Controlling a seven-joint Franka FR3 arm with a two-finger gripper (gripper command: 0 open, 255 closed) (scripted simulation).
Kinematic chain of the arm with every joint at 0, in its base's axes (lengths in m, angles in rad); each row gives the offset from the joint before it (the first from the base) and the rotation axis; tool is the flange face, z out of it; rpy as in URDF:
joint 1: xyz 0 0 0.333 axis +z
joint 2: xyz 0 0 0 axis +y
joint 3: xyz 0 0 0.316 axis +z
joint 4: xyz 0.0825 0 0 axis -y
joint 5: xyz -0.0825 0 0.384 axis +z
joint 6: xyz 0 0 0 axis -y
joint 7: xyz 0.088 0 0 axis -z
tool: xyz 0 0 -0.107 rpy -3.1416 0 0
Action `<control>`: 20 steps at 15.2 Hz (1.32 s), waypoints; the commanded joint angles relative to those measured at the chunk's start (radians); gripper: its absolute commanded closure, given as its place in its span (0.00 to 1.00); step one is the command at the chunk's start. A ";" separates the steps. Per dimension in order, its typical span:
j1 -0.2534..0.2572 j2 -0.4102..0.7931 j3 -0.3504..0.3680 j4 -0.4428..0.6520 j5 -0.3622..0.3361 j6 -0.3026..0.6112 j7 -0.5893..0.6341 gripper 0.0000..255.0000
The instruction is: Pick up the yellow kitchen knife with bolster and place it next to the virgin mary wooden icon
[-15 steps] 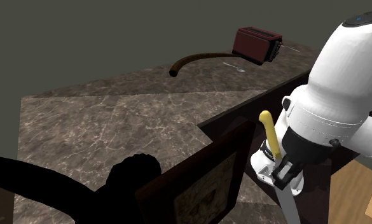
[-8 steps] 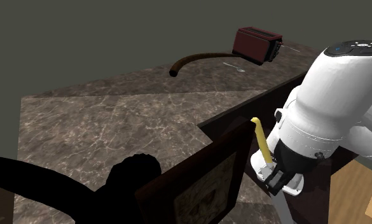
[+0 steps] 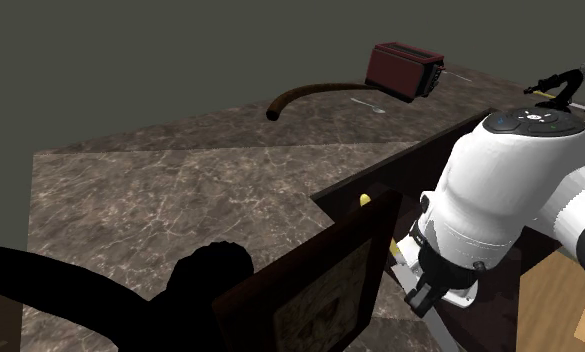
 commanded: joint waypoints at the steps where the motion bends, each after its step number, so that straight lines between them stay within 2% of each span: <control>1: 0.026 -0.013 0.041 -0.025 0.038 0.008 0.008 1.00; 3: 0.050 -0.013 0.079 -0.043 0.071 0.024 0.017 1.00; 10: 0.050 -0.013 0.079 -0.043 0.071 0.024 0.017 1.00; 11: 0.050 -0.013 0.079 -0.043 0.071 0.024 0.017 0.00; 16: 0.050 -0.013 0.079 -0.043 0.071 0.024 0.017 0.00; 20: -0.046 0.038 -0.092 0.042 -0.091 -0.011 -0.026 0.00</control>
